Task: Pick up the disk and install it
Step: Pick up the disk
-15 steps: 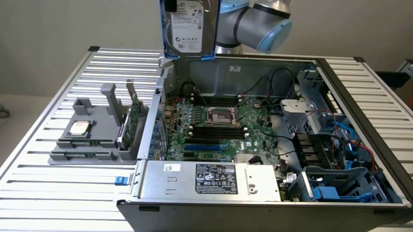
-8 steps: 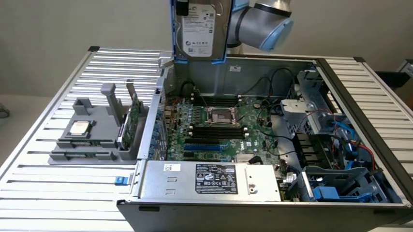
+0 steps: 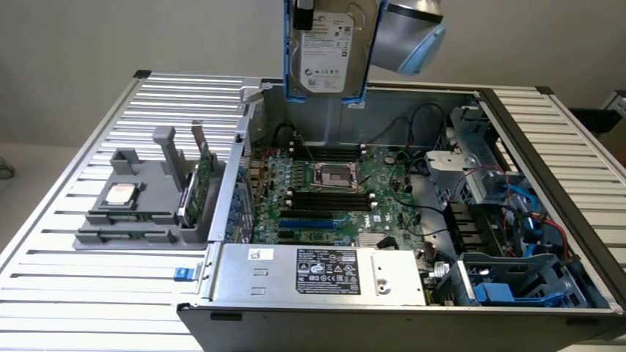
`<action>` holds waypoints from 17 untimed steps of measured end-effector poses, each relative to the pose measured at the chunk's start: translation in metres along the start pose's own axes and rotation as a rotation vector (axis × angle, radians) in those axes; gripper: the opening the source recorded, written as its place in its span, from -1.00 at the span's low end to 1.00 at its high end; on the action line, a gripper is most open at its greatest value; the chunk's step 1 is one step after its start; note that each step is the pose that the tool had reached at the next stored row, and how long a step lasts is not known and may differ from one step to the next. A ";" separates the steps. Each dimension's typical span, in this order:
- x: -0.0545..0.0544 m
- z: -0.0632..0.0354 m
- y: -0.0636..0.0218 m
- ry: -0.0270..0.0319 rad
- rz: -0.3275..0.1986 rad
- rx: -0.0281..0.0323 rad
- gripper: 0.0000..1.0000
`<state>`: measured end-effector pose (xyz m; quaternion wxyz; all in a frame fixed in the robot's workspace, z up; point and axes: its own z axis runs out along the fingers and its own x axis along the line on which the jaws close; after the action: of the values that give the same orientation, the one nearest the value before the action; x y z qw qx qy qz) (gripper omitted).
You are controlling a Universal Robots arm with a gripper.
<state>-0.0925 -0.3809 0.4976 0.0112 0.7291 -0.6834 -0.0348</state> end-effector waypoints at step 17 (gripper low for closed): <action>0.030 -0.0048 -0.0598 -0.0001 0.000 0.0000 -0.34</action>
<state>-0.0307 -0.4074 0.4975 0.0111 0.7291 -0.6834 -0.0349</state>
